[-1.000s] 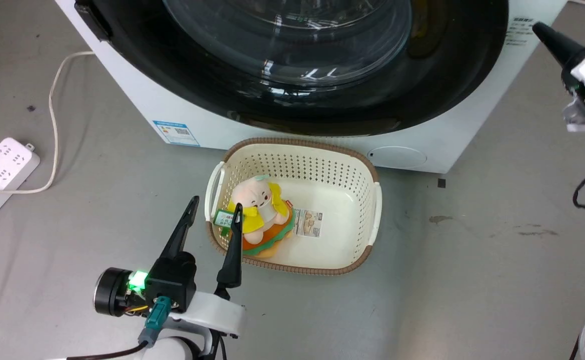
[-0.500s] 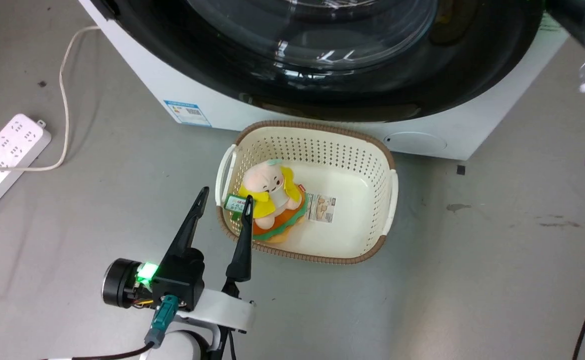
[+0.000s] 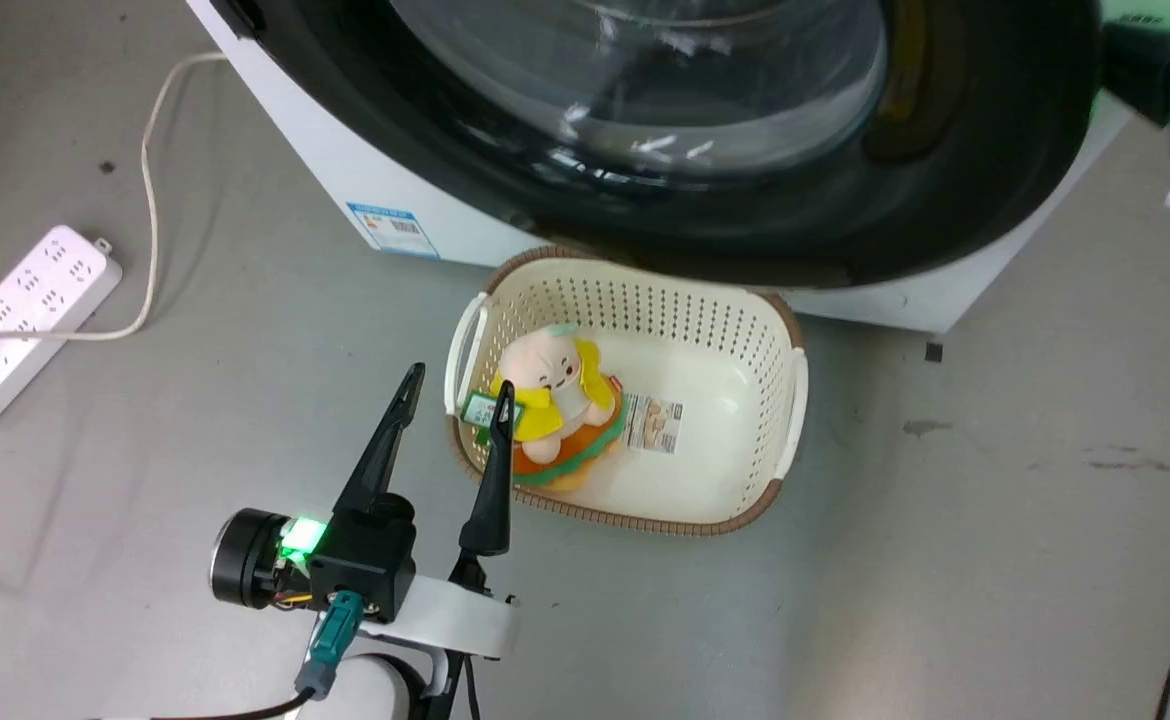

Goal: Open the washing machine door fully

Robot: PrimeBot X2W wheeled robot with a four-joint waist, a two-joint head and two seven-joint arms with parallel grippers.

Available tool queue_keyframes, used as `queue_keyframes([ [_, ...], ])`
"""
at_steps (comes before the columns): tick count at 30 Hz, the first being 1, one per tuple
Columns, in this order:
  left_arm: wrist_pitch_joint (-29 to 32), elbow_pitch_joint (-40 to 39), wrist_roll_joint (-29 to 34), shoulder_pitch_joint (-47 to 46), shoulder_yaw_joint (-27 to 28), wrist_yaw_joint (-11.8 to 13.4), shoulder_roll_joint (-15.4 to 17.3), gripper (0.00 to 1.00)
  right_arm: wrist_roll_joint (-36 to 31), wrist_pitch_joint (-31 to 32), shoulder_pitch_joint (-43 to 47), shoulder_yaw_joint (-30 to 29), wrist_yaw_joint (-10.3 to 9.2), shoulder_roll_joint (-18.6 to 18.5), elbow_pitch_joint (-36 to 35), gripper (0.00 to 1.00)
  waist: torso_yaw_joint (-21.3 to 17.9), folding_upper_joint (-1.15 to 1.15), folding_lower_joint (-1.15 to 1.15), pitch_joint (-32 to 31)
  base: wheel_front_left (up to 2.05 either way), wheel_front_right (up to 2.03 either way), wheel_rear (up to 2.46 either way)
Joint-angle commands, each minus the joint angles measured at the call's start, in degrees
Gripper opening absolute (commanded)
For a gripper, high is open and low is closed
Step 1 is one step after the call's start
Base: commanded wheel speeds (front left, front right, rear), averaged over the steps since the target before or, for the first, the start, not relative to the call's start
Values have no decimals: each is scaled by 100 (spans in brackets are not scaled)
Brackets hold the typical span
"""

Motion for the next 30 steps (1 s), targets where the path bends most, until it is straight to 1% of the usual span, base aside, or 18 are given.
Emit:
queue_keyframes([
  [1, -74, 26, -31, -41, -24, 32, 47, 100, 164, 254, 80, -42, 8, 83, 174, 0, -24, 0, 0, -151, 0, 0, 0],
  [2, -74, 26, -31, -41, -24, 32, 47, 100, 164, 254, 80, -42, 8, 83, 174, 0, -24, 0, 0, -151, 0, 0, 0],
  [4, -110, 51, -38, -7, -37, 39, 65, 100, 258, 513, 218, -77, 8, 125, 217, 0, -48, 0, 0, -292, 0, 0, 0],
  [5, -110, 51, -38, -7, -37, 39, 65, 100, 258, 513, 218, -77, 8, 125, 217, 0, -48, 0, 0, -292, 0, 0, 0],
  [8, -124, 91, -49, 67, -24, 41, 87, 100, 302, 685, 526, -67, 8, 212, 110, 0, -96, 0, 0, -499, 0, 0, 0],
  [16, -124, 157, -65, 349, 48, 31, 173, 100, 394, 1003, 1582, -36, 8, 579, -464, 0, -219, 0, 0, -1104, 0, 0, 0],
  [23, -124, 209, -83, 572, 86, 18, 223, 100, 699, 1379, 2422, 29, 8, 856, -1107, 0, -268, 0, 0, -1505, 0, 0, 0],
  [26, -124, 243, -90, 641, 89, 6, 234, 100, 981, 1554, 2725, 191, 8, 886, -1349, 0, -263, 0, 0, -1617, 0, 0, 0],
  [30, -124, 290, -103, 709, 95, -11, 245, 100, 1709, 1611, 3045, 803, 8, 890, -1450, 0, -240, 0, 0, -1712, 0, 0, 0],
])
